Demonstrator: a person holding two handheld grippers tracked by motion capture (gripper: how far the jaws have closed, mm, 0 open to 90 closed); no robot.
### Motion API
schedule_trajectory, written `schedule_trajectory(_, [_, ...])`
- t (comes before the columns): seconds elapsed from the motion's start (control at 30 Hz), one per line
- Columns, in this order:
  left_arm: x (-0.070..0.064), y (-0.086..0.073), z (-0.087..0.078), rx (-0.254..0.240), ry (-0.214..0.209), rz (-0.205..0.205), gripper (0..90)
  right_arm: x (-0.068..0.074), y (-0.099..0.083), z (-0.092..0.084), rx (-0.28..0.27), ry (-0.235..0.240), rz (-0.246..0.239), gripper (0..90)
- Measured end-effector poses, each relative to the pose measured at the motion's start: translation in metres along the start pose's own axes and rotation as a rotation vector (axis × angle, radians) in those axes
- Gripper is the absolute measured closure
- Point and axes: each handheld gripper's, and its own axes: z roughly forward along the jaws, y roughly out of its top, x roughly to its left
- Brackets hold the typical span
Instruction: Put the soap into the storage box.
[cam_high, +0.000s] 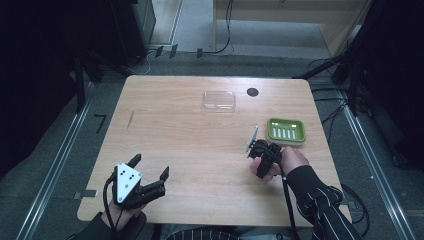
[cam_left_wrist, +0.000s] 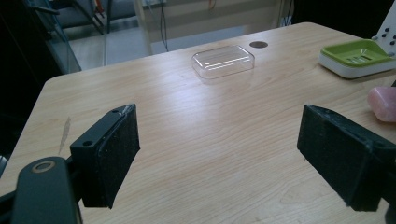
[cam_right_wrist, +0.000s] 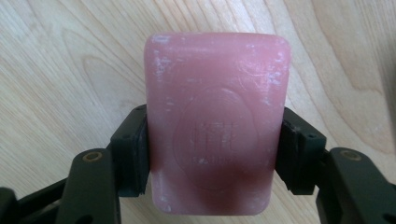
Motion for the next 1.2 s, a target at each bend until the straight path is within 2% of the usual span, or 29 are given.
schedule_trajectory(0.3, [0.0,0.0,0.0,0.0,0.0,0.0,13.4,-0.009,-0.007,-0.004,0.007,-0.002,-0.004,38.6])
schedule_trajectory(0.73, [0.0,0.0,0.0,-0.001,0.001,-0.002,13.4,-0.022,-0.013,-0.007,0.02,-0.017,-0.042,38.6])
schedule_trajectory(1.2, [0.0,0.0,0.001,0.0,0.003,-0.005,13.4,-0.038,-0.021,-0.015,0.01,-0.021,-0.042,38.7])
